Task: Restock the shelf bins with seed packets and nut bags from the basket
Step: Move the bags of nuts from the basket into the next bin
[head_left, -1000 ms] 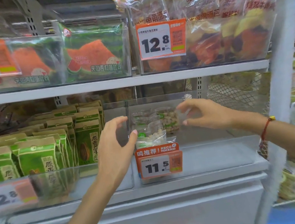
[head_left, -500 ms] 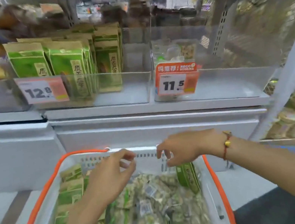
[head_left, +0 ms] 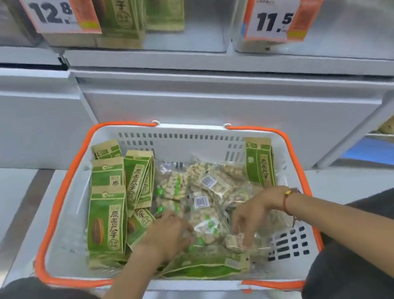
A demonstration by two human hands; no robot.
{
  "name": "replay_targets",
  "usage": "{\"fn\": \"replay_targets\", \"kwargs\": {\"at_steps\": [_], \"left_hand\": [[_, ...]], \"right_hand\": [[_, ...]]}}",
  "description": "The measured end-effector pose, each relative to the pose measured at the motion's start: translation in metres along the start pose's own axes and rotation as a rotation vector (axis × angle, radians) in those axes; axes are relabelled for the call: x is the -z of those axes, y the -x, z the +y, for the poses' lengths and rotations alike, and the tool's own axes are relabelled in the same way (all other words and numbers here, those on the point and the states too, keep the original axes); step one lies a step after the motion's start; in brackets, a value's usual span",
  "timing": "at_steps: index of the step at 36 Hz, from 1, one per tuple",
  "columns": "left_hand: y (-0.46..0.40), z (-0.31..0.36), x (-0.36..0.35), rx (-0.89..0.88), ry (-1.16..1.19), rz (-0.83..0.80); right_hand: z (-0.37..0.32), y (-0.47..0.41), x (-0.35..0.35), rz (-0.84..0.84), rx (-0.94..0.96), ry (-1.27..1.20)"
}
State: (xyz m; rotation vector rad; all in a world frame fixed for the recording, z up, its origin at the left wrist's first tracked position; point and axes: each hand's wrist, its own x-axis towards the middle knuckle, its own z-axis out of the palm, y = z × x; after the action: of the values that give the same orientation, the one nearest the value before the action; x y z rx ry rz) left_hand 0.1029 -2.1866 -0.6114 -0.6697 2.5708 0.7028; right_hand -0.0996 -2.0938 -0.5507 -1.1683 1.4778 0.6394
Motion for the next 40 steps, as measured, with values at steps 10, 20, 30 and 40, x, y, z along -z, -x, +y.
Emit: {"fn": "replay_targets", "kwargs": {"at_steps": [10,20,30,40], "left_hand": [[-0.007,-0.005,-0.006,0.036,0.039,0.025],[-0.007,0.0,0.01,0.061,0.058,0.025],[0.003,0.028,0.079,0.337,1.242,0.064],[0.022,0.035,0.095,0.216,1.336,0.276]], "right_hand": [[0.011,-0.026,-0.039,0.394,0.082,-0.105],[0.02,-0.004,-0.014,0.442,0.068,-0.233],[0.021,0.034,0.037,0.542,0.349,-0.931],[-0.007,0.043,0.041,0.531,0.476,-1.063]]}}
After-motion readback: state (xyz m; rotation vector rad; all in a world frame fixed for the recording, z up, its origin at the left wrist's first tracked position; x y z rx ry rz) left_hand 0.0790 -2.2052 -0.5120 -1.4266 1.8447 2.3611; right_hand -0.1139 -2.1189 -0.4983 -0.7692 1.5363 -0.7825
